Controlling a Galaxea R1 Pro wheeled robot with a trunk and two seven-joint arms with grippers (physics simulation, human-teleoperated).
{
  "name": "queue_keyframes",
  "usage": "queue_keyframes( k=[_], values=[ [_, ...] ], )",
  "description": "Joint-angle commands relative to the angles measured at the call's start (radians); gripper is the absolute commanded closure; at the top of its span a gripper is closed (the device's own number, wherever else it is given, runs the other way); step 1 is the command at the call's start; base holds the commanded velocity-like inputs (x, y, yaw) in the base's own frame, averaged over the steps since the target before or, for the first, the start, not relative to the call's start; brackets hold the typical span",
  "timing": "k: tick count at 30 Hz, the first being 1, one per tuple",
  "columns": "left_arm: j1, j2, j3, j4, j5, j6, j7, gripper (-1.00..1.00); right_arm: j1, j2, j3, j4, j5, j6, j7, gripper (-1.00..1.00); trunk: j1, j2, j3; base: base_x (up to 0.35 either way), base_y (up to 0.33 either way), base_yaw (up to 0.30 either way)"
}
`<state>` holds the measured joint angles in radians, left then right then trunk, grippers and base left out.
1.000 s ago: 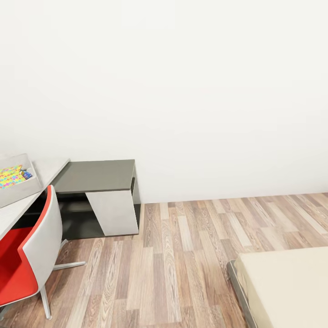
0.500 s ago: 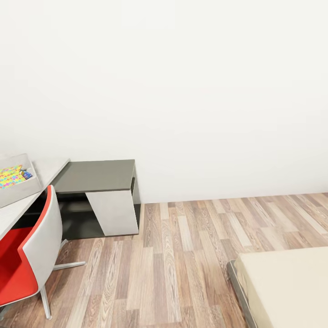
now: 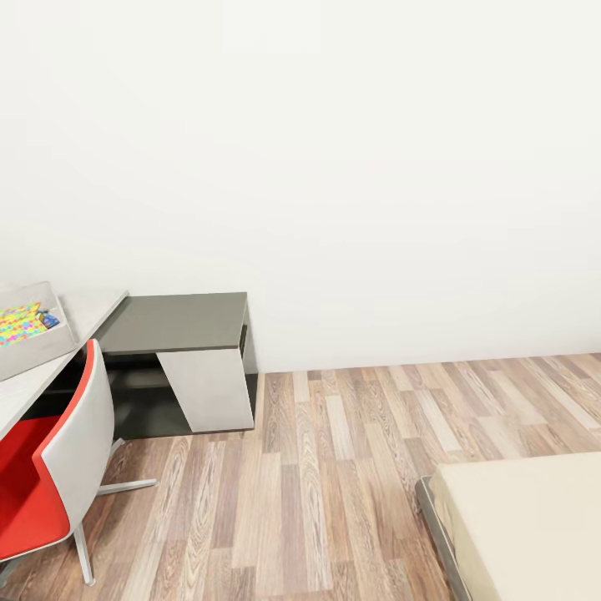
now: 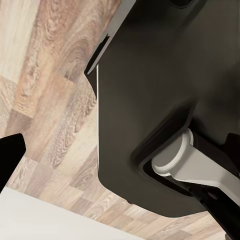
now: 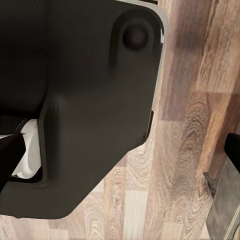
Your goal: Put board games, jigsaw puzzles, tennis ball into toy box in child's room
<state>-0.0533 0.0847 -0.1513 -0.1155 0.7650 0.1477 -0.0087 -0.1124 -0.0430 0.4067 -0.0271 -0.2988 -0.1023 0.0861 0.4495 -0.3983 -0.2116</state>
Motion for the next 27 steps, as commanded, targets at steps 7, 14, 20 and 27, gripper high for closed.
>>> queue_keyframes(
  k=[7,14,20,27],
  values=[
    [0.0,0.0,-0.008,-0.001,0.01,0.003,-0.001,-1.0,-0.001,0.001,0.007,0.001,-0.01,-0.004,0.004,-1.0,0.0,-0.002,-0.002,0.0,0.0,0.0],
    [0.0,0.0,-0.008,-0.001,0.01,0.003,-0.001,-1.0,-0.001,0.001,0.008,0.001,-0.01,-0.004,0.004,-1.0,0.0,-0.002,-0.002,0.0,0.0,0.0],
    [0.0,0.0,-0.008,-0.001,0.01,0.003,-0.001,-1.0,-0.001,0.001,0.008,0.001,-0.01,-0.004,0.004,-1.0,0.0,-0.002,-0.002,0.0,0.0,0.0],
    [0.0,0.0,-0.008,-0.001,0.01,0.003,-0.001,-1.0,-0.001,0.0,0.008,0.001,-0.01,-0.004,0.004,-1.0,0.0,-0.002,-0.002,0.0,0.0,0.0]
  ],
)
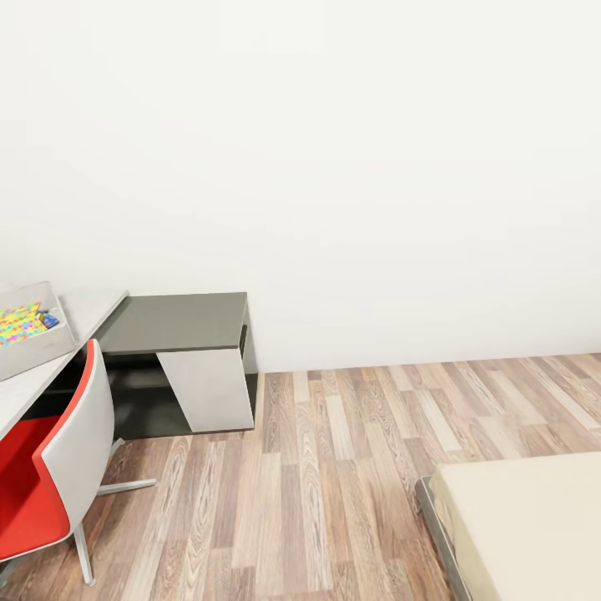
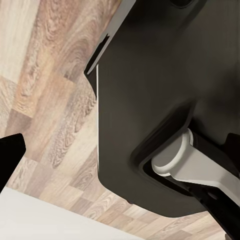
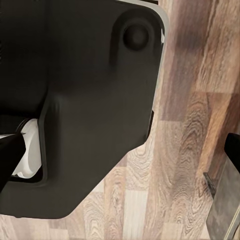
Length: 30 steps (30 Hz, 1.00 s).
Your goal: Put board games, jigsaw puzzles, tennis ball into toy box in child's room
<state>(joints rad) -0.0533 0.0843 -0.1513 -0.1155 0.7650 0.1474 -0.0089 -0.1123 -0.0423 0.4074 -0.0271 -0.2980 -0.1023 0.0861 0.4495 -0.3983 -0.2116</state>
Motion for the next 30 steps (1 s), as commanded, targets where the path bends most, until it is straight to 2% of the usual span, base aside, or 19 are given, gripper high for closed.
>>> queue_keyframes(
  k=[1,30],
  values=[
    [0.0,0.001,-0.008,-0.001,0.01,0.004,-0.001,-1.0,-0.001,0.0,0.007,0.001,-0.011,-0.004,0.004,-1.0,0.0,-0.002,-0.002,0.0,0.0,0.0],
    [0.0,0.001,-0.008,-0.001,0.01,0.004,-0.001,-1.0,0.0,0.0,0.007,0.001,-0.01,-0.004,0.004,-1.0,0.0,-0.002,-0.002,0.0,0.0,0.0]
  ],
)
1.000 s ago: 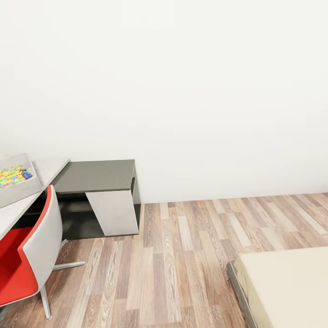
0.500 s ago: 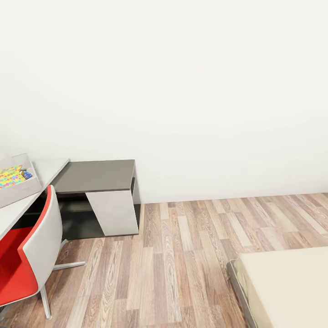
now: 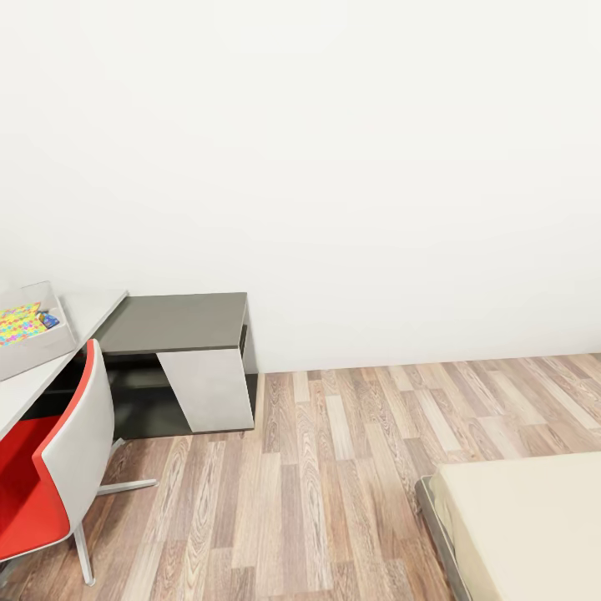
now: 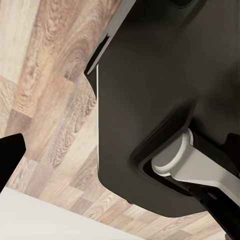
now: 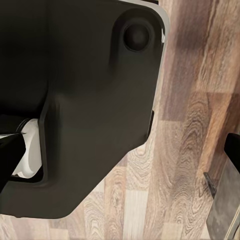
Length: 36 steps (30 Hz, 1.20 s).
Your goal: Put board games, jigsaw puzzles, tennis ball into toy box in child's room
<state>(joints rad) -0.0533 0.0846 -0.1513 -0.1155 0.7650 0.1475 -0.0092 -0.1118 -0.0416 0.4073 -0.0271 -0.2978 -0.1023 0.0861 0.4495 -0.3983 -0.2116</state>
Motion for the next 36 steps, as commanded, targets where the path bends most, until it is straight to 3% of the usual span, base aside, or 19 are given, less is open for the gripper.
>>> queue_keyframes(
  k=[1,36],
  values=[
    [0.0,0.001,-0.008,-0.001,0.01,0.004,-0.001,-1.0,-0.001,0.0,0.007,0.001,-0.011,-0.004,0.004,-1.0,0.0,-0.002,-0.002,0.0,0.0,0.0],
    [0.0,0.001,-0.008,-0.001,0.01,0.003,-0.001,-1.0,-0.002,0.0,0.01,0.001,-0.009,-0.005,0.004,-1.0,0.0,-0.002,-0.002,0.0,0.0,0.0]
  ],
)
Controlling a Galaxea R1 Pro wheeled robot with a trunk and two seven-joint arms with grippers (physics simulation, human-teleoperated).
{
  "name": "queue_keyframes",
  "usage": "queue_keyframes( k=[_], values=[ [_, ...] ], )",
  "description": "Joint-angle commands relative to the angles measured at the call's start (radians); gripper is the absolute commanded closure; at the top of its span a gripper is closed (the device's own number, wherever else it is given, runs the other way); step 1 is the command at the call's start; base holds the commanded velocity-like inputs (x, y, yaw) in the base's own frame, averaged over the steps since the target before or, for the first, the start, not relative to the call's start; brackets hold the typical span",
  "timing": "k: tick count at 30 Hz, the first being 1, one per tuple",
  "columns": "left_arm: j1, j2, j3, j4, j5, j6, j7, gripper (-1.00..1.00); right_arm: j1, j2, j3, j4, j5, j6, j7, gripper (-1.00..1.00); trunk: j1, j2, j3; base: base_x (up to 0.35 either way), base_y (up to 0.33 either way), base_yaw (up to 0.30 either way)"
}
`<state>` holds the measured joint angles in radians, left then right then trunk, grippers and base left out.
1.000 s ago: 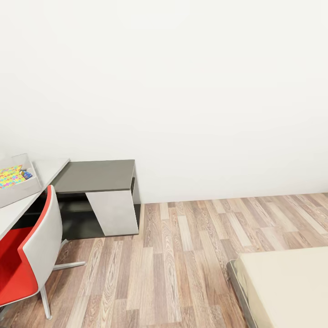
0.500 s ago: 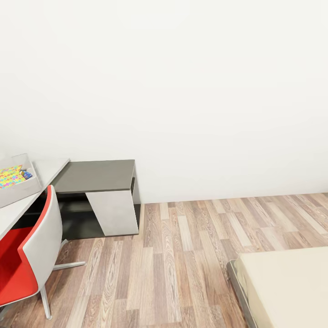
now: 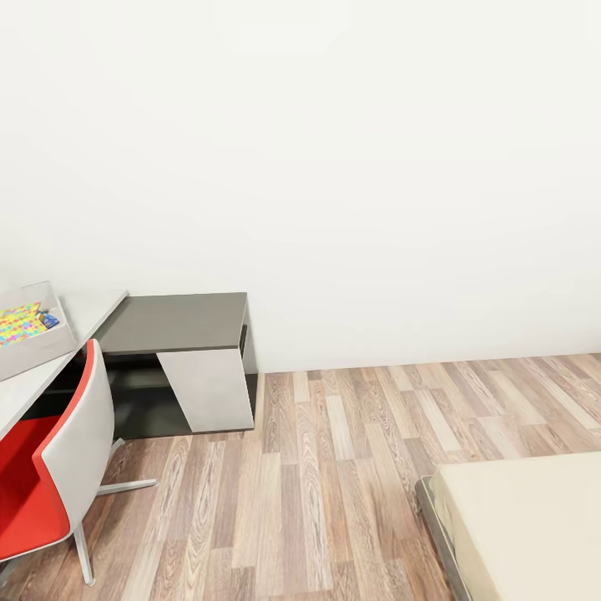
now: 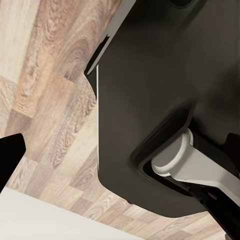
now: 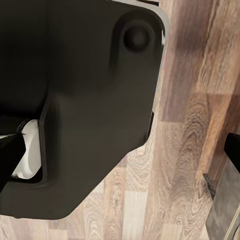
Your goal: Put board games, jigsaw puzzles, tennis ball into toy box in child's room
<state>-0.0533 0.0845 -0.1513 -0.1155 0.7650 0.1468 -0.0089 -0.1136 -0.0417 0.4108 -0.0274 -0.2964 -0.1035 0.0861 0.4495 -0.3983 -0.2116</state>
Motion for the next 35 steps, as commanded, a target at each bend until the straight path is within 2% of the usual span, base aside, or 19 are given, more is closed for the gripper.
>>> queue_keyframes(
  k=[1,35],
  values=[
    [0.0,0.001,-0.008,-0.001,0.01,0.004,-0.001,-1.0,-0.002,0.0,0.006,0.001,-0.011,-0.004,0.004,-1.0,0.0,-0.002,-0.002,0.0,0.0,0.0],
    [0.0,0.001,-0.008,-0.001,0.01,0.003,-0.001,-1.0,-0.012,0.003,0.002,-0.035,-0.015,-0.007,0.004,-1.0,0.0,-0.002,-0.002,0.0,0.0,0.0]
  ],
)
